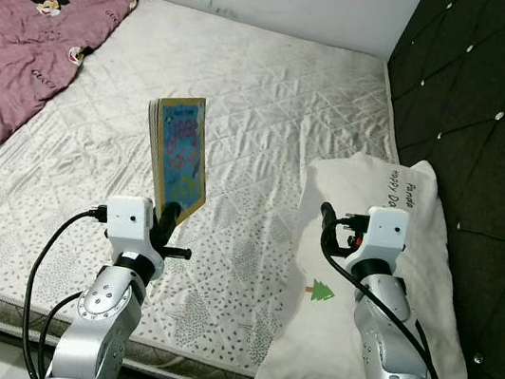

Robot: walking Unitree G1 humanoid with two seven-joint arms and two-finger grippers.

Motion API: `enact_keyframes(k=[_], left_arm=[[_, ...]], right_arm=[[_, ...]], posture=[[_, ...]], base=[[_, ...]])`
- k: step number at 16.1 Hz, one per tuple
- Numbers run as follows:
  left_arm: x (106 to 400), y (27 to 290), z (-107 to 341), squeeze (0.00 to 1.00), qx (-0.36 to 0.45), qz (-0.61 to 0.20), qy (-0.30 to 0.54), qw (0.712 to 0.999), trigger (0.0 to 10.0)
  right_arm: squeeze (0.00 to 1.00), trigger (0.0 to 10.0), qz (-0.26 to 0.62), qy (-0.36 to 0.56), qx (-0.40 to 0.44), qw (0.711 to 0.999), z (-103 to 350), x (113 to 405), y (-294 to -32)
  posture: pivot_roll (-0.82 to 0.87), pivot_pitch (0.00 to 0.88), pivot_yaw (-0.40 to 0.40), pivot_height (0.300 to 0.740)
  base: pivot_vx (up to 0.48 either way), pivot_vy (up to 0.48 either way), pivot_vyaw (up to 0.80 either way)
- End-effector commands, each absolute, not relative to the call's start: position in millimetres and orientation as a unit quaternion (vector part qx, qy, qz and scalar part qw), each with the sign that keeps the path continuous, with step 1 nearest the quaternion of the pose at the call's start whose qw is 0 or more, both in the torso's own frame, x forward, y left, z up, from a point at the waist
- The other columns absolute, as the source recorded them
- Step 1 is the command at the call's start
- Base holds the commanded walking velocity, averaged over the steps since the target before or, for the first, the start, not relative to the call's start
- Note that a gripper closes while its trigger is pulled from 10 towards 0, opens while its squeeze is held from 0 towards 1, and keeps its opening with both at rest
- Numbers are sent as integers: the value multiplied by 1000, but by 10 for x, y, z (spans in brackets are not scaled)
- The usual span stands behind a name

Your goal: Clean up the room

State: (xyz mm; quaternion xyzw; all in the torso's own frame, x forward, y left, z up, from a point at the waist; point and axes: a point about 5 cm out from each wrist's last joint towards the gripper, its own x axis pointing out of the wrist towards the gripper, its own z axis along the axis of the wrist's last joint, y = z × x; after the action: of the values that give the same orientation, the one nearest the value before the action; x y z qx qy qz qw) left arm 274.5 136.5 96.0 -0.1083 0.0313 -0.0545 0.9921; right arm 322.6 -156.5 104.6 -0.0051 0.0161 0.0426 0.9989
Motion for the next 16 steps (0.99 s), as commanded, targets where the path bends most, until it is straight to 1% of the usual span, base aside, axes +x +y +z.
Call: enact_keyframes(k=[1,6,7,8,16], left_arm=[[2762,1356,1022,0,-103,-56,14,993,10000],[2768,1356,1022,0,-102,-55,12,993,10000],[2771,1360,1025,0,-102,-54,12,993,10000],[2772,1361,1025,0,-101,-53,12,993,10000],[2772,1383,1025,0,-104,-41,8,994,10000]], right_arm=[[0,10000,40,15,-5,999,1039,3208,-1581],[0,10000,44,16,-5,999,1033,3207,-1576],[0,10000,44,16,-5,999,1034,3210,-1573],[0,10000,44,16,-4,999,1034,3211,-1572],[0,10000,44,19,-4,999,1020,3219,-1574]], posture=[[-18,131,-43,699],[-19,128,-43,649],[-18,129,-43,629],[-19,130,-43,620],[-21,135,-43,620]], base=[[0,0,0],[0,0,0],[0,0,0],[0,0,0],[0,0,0]])
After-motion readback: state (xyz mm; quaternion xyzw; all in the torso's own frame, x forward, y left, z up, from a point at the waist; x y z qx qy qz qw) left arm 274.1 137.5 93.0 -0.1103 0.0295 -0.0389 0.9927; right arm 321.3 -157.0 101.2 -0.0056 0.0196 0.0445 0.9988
